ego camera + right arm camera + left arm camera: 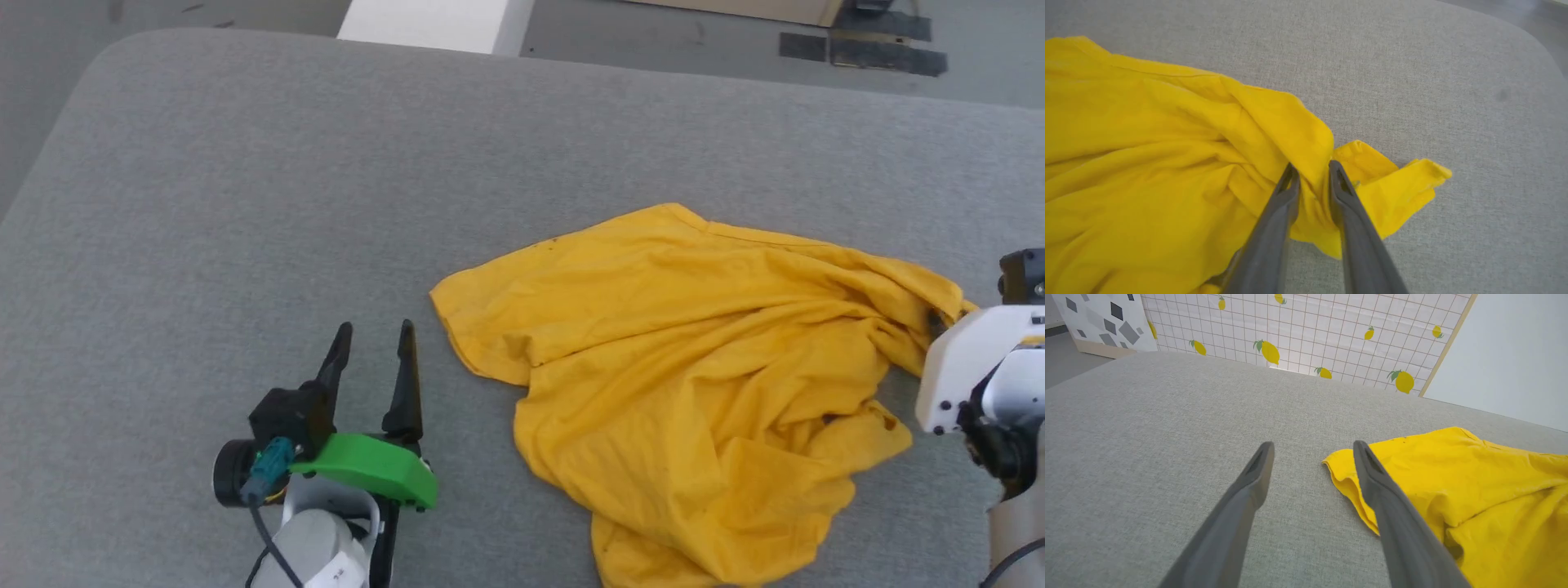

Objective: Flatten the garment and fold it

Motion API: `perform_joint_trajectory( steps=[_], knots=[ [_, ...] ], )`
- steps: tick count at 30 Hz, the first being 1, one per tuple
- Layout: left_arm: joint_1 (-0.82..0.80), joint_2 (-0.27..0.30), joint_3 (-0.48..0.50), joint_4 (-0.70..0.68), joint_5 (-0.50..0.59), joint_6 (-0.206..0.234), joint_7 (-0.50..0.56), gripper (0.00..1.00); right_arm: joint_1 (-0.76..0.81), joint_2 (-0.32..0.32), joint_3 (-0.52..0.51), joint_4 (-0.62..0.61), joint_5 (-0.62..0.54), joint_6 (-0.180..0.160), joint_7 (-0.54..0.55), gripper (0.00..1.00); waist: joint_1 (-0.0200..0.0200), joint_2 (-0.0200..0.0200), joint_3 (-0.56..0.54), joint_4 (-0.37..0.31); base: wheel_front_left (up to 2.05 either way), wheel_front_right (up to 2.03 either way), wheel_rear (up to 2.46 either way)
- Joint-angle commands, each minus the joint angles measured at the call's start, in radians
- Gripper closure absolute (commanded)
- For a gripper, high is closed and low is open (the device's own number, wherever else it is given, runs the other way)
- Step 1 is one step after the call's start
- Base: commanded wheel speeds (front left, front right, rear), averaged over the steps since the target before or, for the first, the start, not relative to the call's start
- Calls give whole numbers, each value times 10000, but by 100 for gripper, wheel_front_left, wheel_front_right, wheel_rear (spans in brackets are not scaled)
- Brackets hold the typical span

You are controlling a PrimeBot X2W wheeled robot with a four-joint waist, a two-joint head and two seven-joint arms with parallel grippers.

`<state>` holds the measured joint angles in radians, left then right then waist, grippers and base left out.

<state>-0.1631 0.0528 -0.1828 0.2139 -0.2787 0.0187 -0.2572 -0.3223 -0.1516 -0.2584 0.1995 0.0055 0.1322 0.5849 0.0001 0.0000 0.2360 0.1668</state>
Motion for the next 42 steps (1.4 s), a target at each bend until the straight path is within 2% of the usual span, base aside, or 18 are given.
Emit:
perform_joint_trajectory(
  steps=[1, 5, 8, 9, 11, 17, 18, 24, 26, 27, 28, 29, 31, 33, 39, 42],
  knots=[
    [-243, -25, -68, 93, 110, -70, -45, 0, 184, 121, -65, -151, 113, -15, -364, 0, -1, 0, -125, -265, 0, 0, 0],
    [-733, 19, -266, 538, 280, -98, 118, 0, 731, 451, 108, -887, 324, -15, -1885, 0, -1, 0, -332, -647, 0, 0, 0],
    [-1195, 117, -312, 889, 342, -29, 721, 0, 1281, 530, 560, -1432, 381, -15, -2982, 0, -1, 0, -437, -973, 0, 0, 0],
    [-1732, 299, -198, 1376, 382, 253, 1723, 0, 1863, 711, 915, -1969, 583, -15, -3906, 0, -1, 0, -461, -1362, 0, 0, 0],
    [-2026, 452, -65, 1749, 419, 539, 2437, 0, 2187, 810, 1189, -2222, 664, -15, -4305, 0, -1, 0, -453, -1635, 0, 0, 0],
    [-2629, 828, 493, 2465, 158, 1098, 3824, 0, 2834, 986, 1738, -2570, 1079, -15, -4840, 0, -1, 0, -224, -2355, 0, 0, 0],
    [-2745, 922, 662, 2771, -97, 1144, 4520, 0, 2912, 1005, 1881, -2567, 1270, -15, -4928, 0, -1, 0, -67, -2611, 0, 0, 0],
    [-2678, 1106, 446, 3192, -356, 1014, 6616, 0, 2763, 1010, 1990, -2431, 1592, -15, -5100, 0, -1, 0, 138, -2920, 0, 0, 0],
    [-2567, 1149, 149, 3161, -354, 803, 7475, 0, 2722, 1011, 1946, -2439, 1634, -15, -5131, 0, -1, 0, 185, -2932, 0, 0, 0],
    [-2490, 1130, 42, 3085, -445, 669, 7922, 8, 2704, 1011, 1922, -2439, 1664, -15, -5142, 0, -1, 0, 194, -2928, 0, 0, 0],
    [-2432, 1159, -60, 2978, -451, 583, 8197, 75, 2694, 1011, 1911, -2434, 1683, -15, -5144, 0, -1, 0, 195, -2924, 0, 0, 0],
    [-2361, 1195, -143, 2811, -479, 490, 8445, 100, 2683, 1012, 1905, -2429, 1703, -15, -5146, 0, -1, 0, 197, -2915, 0, 0, 0],
    [-2266, 1285, -136, 2446, -528, 434, 8501, 100, 2643, 1012, 1885, -2431, 1729, -15, -5145, 0, -1, 0, 191, -2877, 0, 0, 0],
    [-2210, 1429, -49, 2055, -430, 527, 8078, 100, 2573, 1012, 1844, -2435, 1690, -15, -5154, 0, -1, 0, 165, -2814, 0, 0, 0],
    [-1781, 1499, 1008, 1054, -621, 1281, 5946, 100, 2185, 1013, 1522, -2421, 1241, -15, -5161, 0, -1, 0, 45, -2528, 0, 0, 0],
    [-1387, 1542, 1426, 857, -795, 1503, 5424, 100, 1804, 1013, 1244, -2232, 881, -15, -4989, 0, -1, 0, 45, -2322, 0, 0, 0]
  ],
)
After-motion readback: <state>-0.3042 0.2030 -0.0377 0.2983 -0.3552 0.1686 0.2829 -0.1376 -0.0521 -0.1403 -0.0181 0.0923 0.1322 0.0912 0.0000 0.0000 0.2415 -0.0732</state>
